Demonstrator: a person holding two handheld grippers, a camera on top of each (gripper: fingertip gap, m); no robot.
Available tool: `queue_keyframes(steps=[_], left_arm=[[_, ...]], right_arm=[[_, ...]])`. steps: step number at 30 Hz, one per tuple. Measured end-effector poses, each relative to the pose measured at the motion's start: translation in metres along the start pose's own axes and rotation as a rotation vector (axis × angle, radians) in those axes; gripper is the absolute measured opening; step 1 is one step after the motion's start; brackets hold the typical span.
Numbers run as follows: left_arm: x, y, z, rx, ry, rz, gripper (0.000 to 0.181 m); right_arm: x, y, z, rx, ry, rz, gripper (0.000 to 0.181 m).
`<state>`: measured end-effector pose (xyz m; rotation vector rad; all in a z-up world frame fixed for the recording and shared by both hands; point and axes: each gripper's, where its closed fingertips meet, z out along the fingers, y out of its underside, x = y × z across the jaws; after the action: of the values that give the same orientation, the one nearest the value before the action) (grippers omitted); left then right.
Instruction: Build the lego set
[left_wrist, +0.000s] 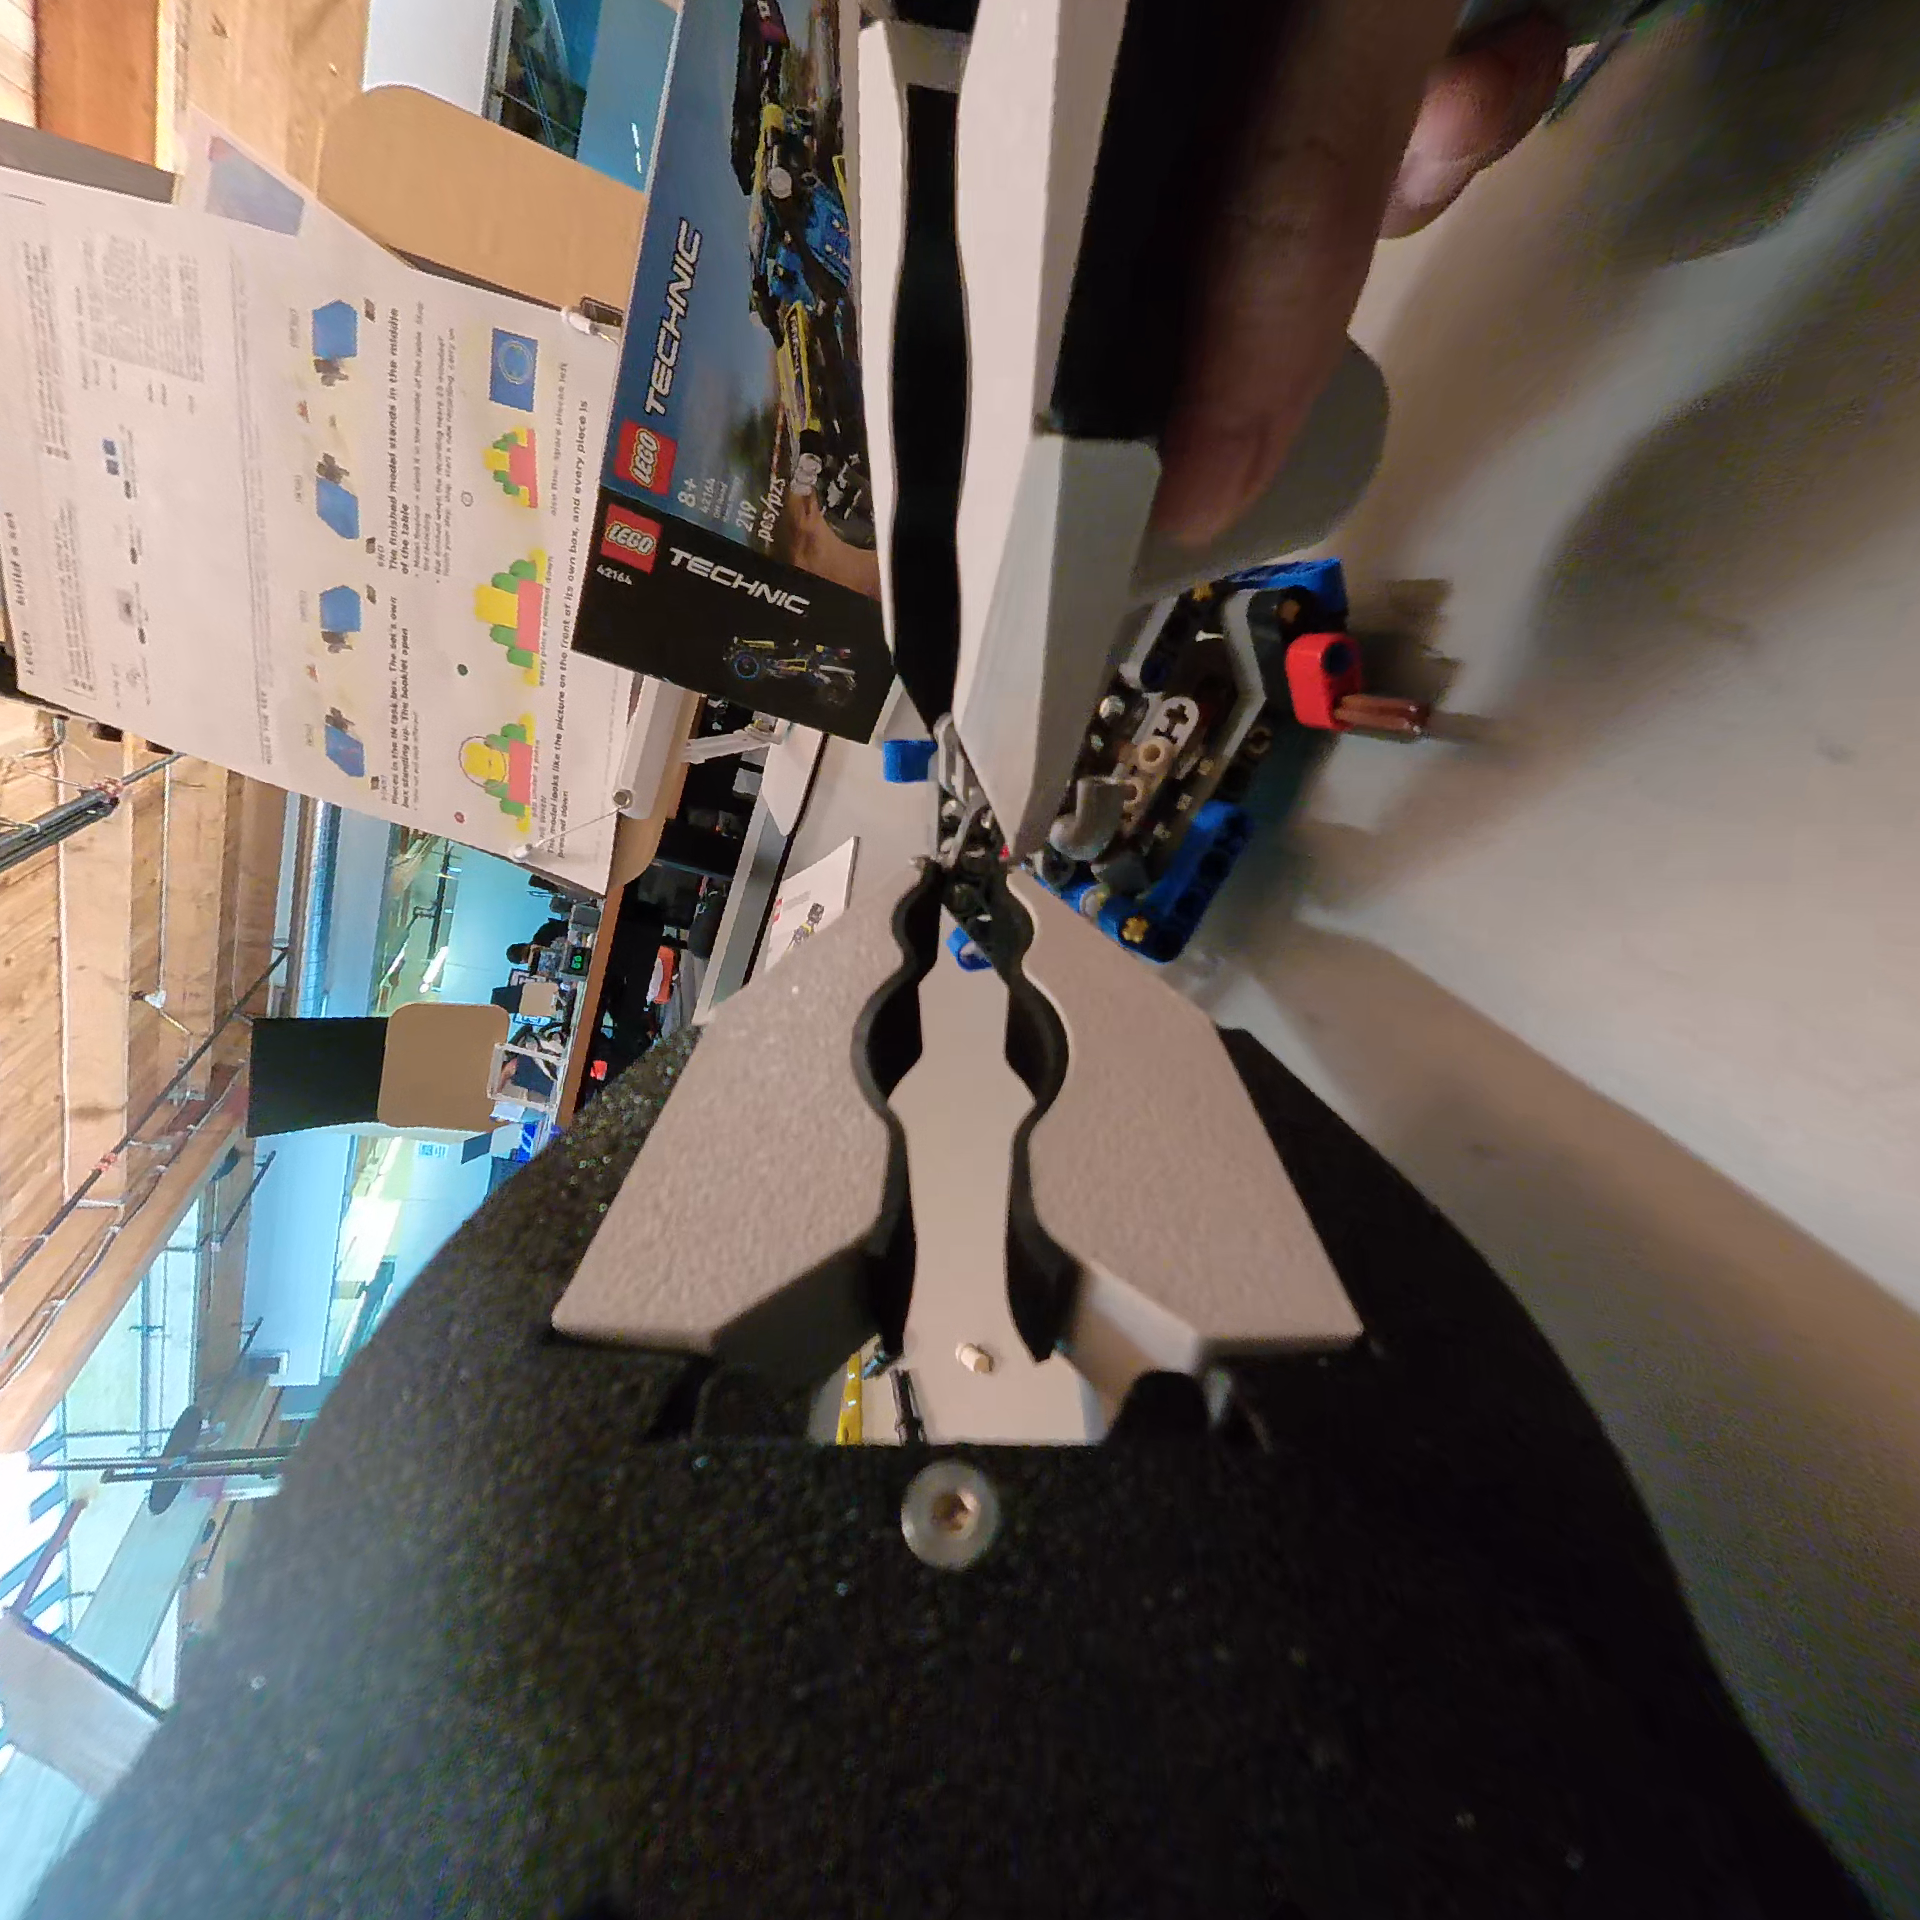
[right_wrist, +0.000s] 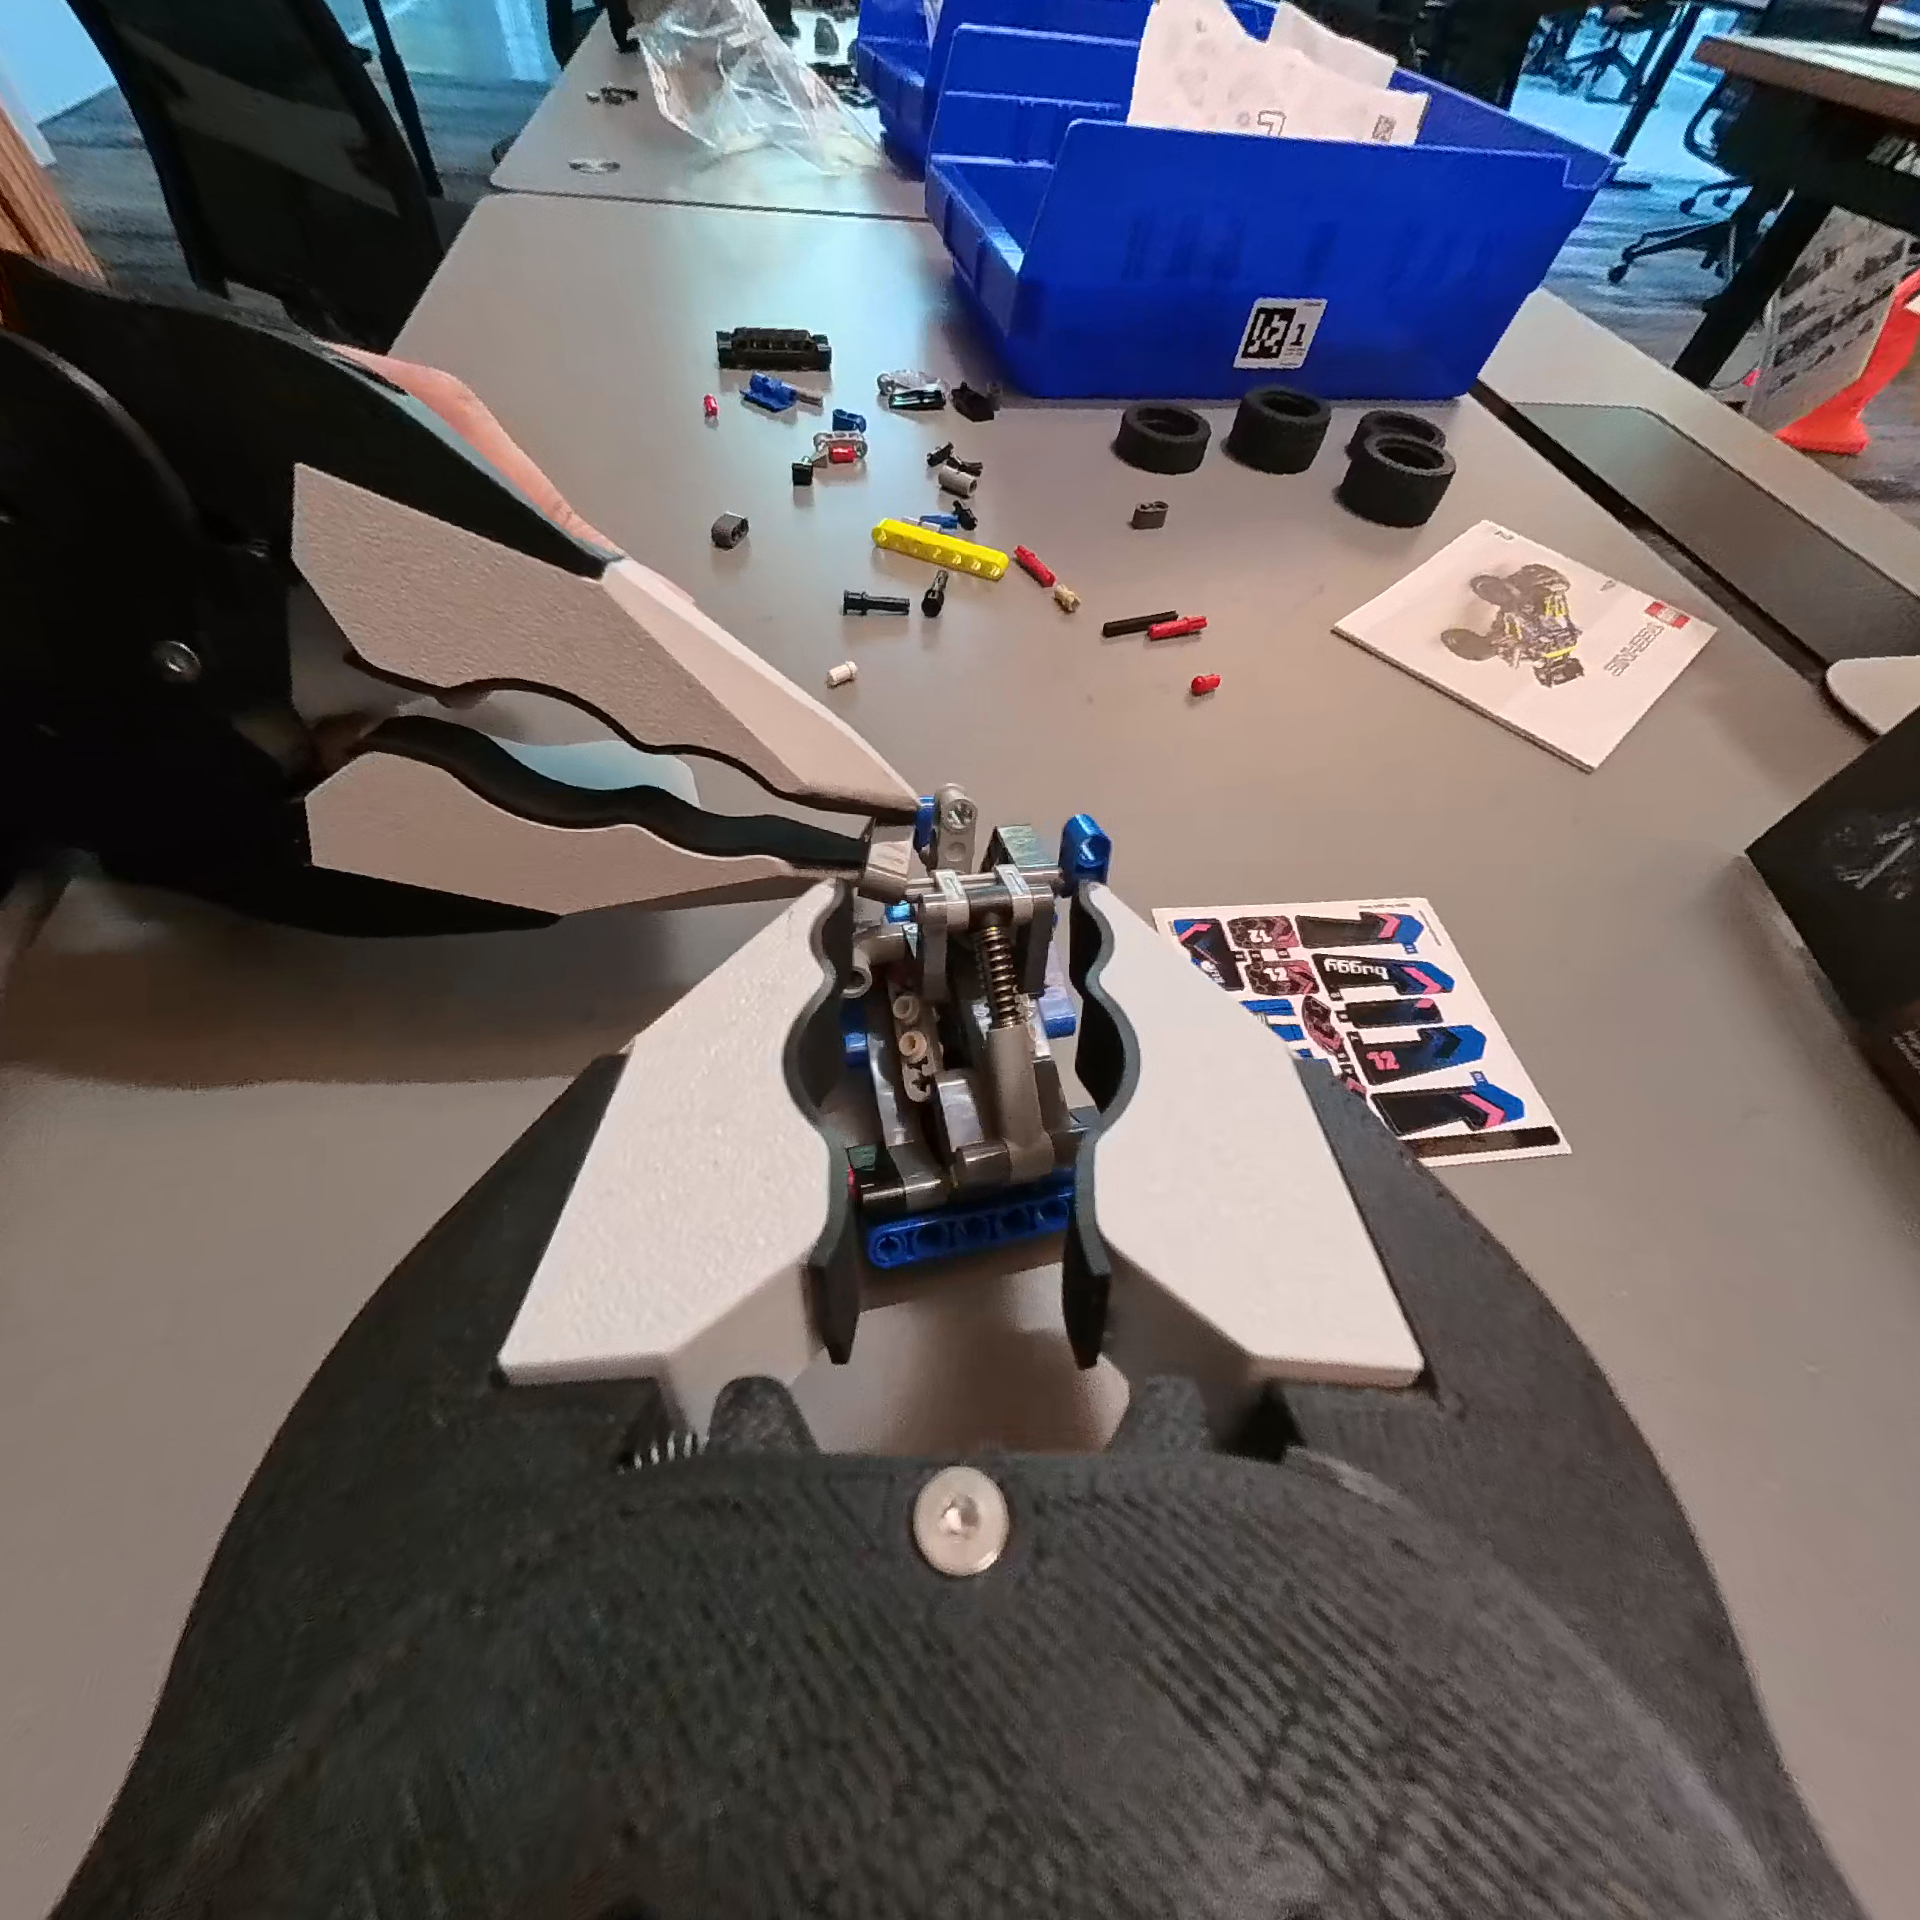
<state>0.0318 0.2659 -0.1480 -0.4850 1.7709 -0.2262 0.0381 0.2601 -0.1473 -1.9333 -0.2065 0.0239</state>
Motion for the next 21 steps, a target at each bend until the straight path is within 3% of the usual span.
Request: queue_keyframes(steps=[9,21], left_arm=[[0.000,-0.001,0.001,-0.034,-0.024,0.037,0.006],[0.001,-0.005,-0.007,0.022,-0.057,0.154,0.006]], right_arm=[[0.000,0.001,0.001,-0.009,0.015,0.058,0.035],[-0.008,0.001,-0.002,-0.006,-0.012,0.046,0.034]])
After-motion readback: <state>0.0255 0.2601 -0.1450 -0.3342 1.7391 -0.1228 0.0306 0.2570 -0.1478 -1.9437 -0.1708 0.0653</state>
